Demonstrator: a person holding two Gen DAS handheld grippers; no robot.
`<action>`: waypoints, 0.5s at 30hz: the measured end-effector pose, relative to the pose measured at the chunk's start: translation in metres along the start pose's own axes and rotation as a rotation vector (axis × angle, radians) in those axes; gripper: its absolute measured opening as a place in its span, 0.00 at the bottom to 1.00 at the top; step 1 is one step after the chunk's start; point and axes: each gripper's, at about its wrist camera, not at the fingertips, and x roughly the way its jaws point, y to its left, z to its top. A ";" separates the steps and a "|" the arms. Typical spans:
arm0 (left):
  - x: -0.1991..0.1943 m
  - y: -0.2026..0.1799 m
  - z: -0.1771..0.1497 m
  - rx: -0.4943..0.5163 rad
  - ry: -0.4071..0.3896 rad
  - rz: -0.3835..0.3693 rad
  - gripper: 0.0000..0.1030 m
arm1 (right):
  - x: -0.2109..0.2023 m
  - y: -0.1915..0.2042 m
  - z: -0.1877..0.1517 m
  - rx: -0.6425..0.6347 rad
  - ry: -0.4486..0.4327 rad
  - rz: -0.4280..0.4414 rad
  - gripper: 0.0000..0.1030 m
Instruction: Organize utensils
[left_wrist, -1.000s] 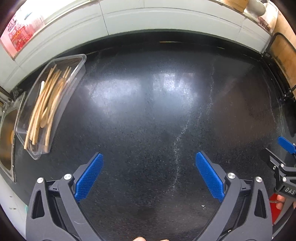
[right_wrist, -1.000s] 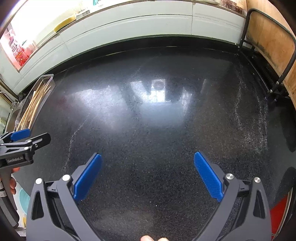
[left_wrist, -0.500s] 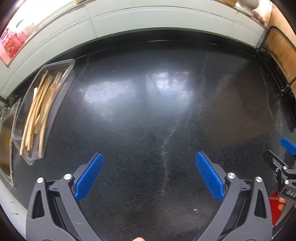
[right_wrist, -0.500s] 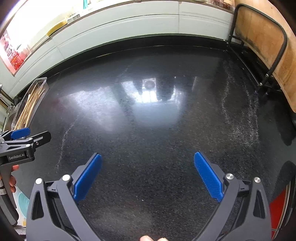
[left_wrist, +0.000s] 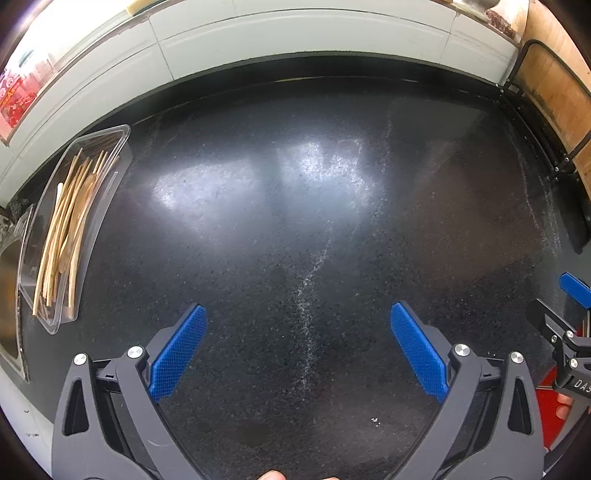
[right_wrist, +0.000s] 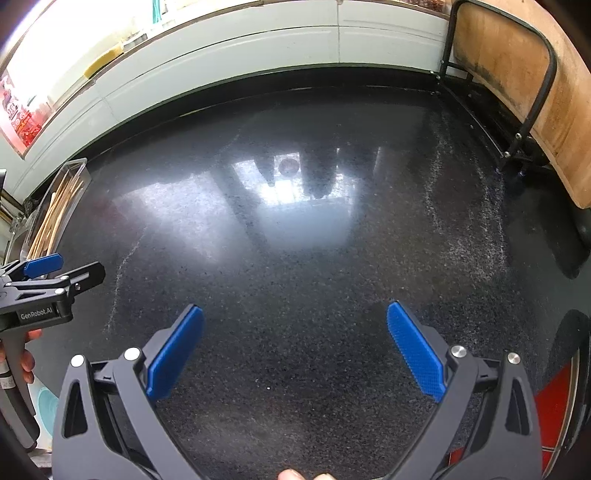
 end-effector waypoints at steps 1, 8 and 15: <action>0.000 0.002 -0.001 -0.002 0.001 0.001 0.94 | 0.001 0.002 0.000 -0.003 0.001 0.008 0.94; -0.007 0.023 -0.005 -0.043 -0.009 0.029 0.94 | 0.007 0.020 0.006 -0.037 0.009 0.037 0.94; -0.006 0.036 -0.006 -0.071 -0.001 0.043 0.94 | 0.012 0.031 0.010 -0.066 0.016 0.057 0.94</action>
